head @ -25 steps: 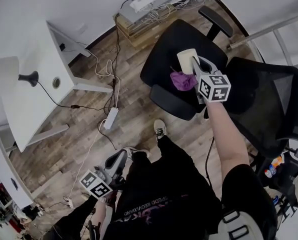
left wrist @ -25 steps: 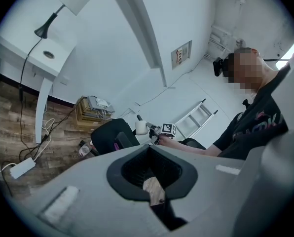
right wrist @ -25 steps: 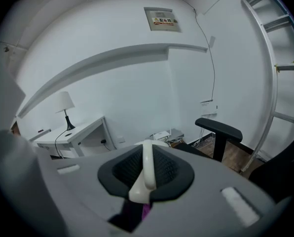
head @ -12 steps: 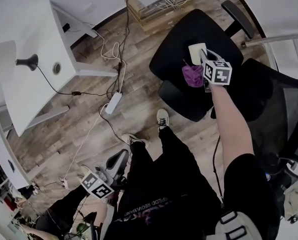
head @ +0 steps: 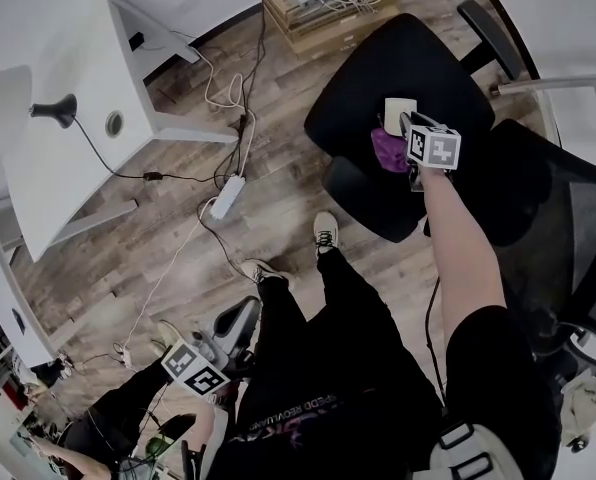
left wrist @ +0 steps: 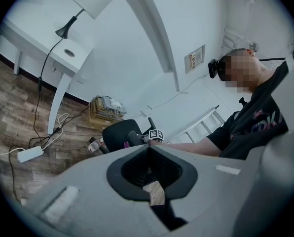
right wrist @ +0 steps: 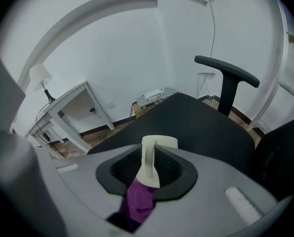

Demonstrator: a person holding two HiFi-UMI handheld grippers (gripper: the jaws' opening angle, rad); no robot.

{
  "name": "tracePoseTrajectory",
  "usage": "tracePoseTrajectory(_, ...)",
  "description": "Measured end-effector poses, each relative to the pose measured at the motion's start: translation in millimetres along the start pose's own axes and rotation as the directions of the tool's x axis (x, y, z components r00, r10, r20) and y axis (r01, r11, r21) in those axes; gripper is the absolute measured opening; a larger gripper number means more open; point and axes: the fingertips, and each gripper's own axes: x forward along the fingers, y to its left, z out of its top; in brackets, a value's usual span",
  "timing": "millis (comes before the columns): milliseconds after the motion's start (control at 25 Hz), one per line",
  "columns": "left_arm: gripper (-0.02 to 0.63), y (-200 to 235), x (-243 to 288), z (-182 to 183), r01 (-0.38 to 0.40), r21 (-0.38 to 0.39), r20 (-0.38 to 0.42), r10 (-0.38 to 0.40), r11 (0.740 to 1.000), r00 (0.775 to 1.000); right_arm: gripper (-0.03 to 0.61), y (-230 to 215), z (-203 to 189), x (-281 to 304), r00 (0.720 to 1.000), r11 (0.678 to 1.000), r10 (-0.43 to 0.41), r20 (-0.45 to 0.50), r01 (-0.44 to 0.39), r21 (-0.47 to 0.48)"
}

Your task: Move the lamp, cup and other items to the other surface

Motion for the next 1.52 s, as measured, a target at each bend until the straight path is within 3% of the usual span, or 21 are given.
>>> tracePoseTrajectory(200,-0.005,-2.0,3.2,0.7,0.021,0.011,0.001,-0.021,1.0,1.0,0.06,-2.8,7.8,-8.5,0.999,0.999,0.028,0.036,-0.029,0.019)
tracePoseTrajectory(520,-0.005,-9.7,4.0,10.0,0.058,0.041,0.014,-0.059,0.997,0.998,-0.002,-12.5,26.6,-41.3,0.995,1.0,0.001,0.099,-0.003,0.016)
tracePoseTrajectory(720,-0.005,-11.4,1.1,15.4,0.072,0.053,0.03,-0.074,0.996,0.997,-0.002,-32.3,24.4,-59.4,0.992,0.993,-0.022,0.124,0.008,0.114)
tracePoseTrajectory(920,-0.005,-13.7,1.4,19.9,0.089,0.063,0.033,-0.091,0.994,0.995,-0.002,-35.6,7.6,-77.8,0.991,0.99,-0.017,0.136,-0.002,0.143)
tracePoseTrajectory(1080,-0.005,-18.6,6.8,21.4,0.111,0.075,0.028,-0.113,0.991,0.993,-0.002,-5.6,10.5,-106.9,0.974,0.989,0.076,0.214,-0.101,0.109)
tracePoseTrajectory(1280,-0.005,-27.9,16.1,29.5,0.157,0.118,0.036,-0.163,0.98,0.986,-0.002,56.7,22.7,-151.8,0.932,0.969,0.231,0.28,-0.246,0.021)
tracePoseTrajectory(1400,-0.005,-33.7,15.9,31.0,0.17,0.139,0.056,-0.179,0.976,0.982,-0.002,98.0,31.5,-184.8,0.888,0.936,0.343,0.307,-0.35,-0.033)
tracePoseTrajectory(1520,-0.005,-37.7,11.5,32.2,0.17,0.159,0.08,-0.184,0.972,0.98,-0.002,146.7,39.8,-219.3,0.825,0.882,0.468,0.316,-0.458,-0.111)
